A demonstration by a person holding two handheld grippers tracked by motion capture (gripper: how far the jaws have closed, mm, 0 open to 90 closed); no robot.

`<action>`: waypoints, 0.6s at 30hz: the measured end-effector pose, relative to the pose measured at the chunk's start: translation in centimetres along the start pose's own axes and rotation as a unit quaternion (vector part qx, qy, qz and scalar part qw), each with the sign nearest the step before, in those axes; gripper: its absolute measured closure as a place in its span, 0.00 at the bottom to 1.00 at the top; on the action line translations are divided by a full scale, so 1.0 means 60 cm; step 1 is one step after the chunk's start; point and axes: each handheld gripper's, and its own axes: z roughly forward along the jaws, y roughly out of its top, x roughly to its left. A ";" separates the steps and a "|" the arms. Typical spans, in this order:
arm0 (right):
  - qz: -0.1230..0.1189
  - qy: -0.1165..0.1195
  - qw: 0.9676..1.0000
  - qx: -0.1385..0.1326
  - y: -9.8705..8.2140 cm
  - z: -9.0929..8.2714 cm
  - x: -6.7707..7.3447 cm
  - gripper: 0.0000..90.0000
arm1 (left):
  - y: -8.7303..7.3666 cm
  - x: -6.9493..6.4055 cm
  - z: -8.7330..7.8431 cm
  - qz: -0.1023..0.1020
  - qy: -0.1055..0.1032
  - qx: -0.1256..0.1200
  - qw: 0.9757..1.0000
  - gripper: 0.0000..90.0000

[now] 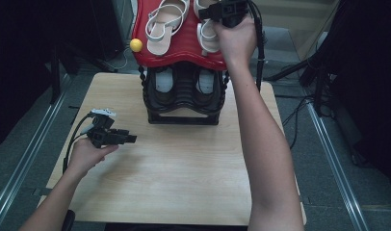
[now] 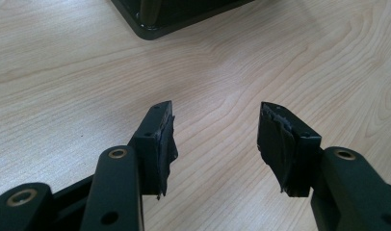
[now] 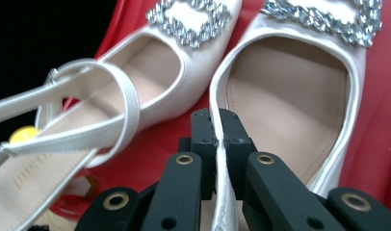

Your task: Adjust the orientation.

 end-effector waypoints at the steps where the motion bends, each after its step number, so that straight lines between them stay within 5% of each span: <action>1: -0.006 -0.003 1.000 0.009 -0.002 0.004 0.001 0.98 | 0.000 0.000 0.000 0.000 0.000 0.000 1.000 0.53; 18: 0.002 0.009 1.000 0.001 -0.013 0.002 0.002 0.97 | 0.000 0.001 0.001 0.001 0.001 0.003 1.000 0.53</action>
